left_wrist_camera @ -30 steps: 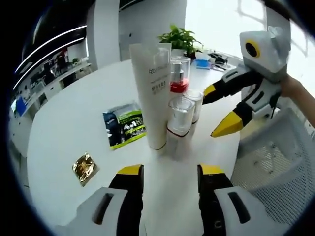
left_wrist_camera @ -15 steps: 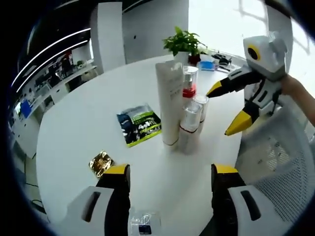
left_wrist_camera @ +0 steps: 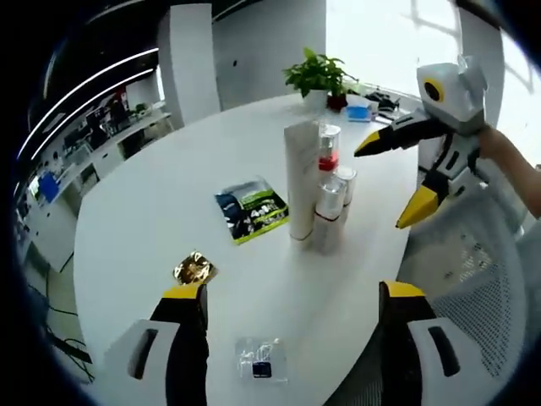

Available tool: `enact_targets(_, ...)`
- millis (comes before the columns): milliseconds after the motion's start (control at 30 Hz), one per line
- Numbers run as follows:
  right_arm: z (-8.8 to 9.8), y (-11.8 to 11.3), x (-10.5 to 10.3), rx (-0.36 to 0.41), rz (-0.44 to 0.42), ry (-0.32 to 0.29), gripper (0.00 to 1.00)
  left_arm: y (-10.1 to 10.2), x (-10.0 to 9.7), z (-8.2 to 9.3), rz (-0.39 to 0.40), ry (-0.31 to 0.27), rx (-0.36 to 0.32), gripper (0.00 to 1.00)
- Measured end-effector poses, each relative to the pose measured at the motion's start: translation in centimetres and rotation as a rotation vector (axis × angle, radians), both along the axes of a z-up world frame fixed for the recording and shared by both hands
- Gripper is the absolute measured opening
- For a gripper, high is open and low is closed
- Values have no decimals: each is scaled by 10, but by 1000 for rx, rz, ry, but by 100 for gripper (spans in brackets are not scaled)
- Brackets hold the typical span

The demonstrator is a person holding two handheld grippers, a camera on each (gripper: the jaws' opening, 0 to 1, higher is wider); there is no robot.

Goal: Arrange the skincare products in the storage area until every visible bottle or jar stands upright without overlapping.

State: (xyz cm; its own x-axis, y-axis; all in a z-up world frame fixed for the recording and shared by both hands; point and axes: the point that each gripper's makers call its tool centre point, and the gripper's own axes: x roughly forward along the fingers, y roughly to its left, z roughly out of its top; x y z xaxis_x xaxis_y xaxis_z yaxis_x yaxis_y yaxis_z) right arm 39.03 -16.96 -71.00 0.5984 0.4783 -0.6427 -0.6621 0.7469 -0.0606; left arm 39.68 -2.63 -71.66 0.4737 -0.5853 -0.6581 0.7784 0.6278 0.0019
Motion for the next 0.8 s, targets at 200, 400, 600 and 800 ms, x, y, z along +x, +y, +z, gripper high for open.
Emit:
enact_targets(200,4,6,-4,3,26,-6,87,15,-3,4,24,-4,13,87)
enact_targets(400,6,11,-8,-2,48,-12,91,29,-8,5,51,7,15,92)
enact_targets(600,7,13,-9,-9,57,-18,93,46,-11,9,84,7,10,95)
enact_targets(800,11,11,-8,-26,65,-43,98,58,-12,13,113,7,-6,97)
